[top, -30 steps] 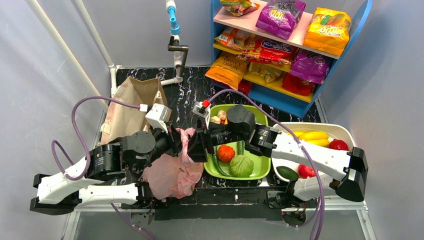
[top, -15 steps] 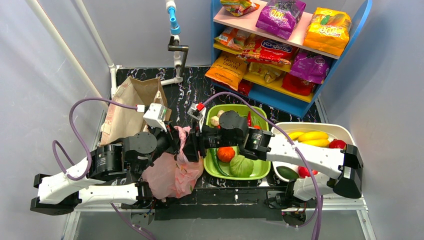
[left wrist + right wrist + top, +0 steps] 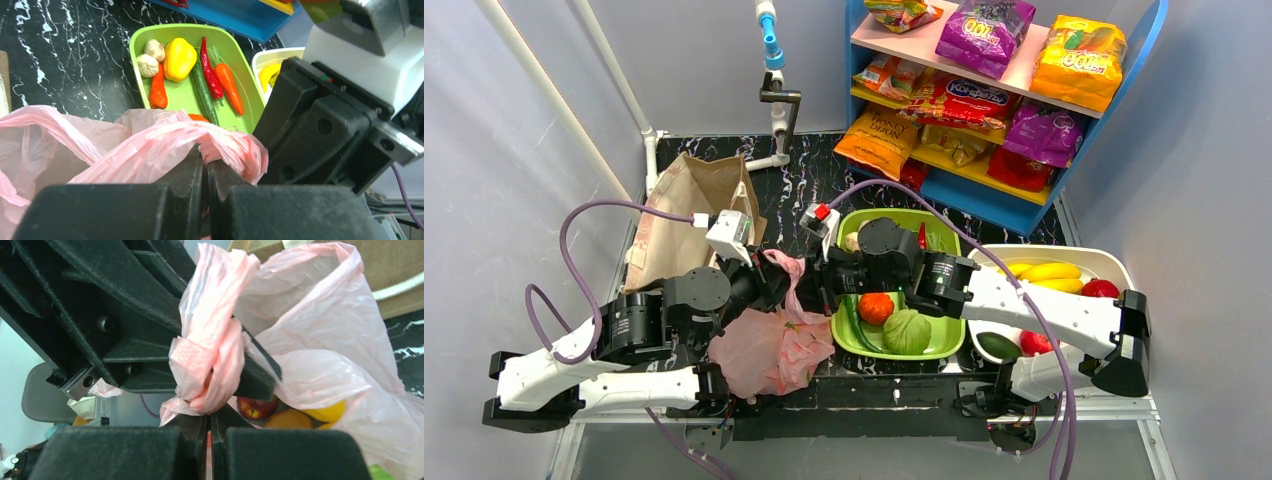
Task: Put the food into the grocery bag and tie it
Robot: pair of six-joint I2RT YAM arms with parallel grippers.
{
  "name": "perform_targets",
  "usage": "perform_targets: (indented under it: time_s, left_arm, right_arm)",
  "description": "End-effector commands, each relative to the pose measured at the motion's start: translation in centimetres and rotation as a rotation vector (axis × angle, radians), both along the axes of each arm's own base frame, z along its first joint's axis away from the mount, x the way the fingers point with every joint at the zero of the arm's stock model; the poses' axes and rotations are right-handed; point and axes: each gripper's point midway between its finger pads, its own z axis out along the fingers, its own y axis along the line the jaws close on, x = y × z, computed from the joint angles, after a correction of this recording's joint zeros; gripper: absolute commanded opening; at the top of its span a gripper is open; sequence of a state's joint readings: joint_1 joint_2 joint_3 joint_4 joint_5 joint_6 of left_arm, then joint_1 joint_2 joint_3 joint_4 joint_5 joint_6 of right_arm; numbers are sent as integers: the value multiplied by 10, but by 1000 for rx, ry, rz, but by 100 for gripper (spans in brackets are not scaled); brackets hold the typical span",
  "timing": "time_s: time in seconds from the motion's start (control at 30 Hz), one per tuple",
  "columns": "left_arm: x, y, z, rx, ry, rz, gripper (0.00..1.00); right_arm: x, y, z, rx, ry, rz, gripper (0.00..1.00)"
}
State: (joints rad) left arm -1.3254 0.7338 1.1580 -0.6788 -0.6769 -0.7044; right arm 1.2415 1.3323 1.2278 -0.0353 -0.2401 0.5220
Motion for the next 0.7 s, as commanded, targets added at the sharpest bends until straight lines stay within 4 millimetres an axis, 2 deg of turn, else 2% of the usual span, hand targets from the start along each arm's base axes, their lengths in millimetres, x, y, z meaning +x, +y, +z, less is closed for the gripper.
perform_targets:
  time_s: [0.0,0.37,0.67]
  left_arm:
    - [-13,0,-13,22,44,-66,0]
    - [-31,7,-24,37,69,-169,0]
    - [-43,12,-27,114,62,-267,0]
  right_arm:
    - [10,-17,29,2,-71,-62,1]
    - [12,-39,20,-117,-99,-79,1]
    - [35,-54,10,-198,-92,-169,1]
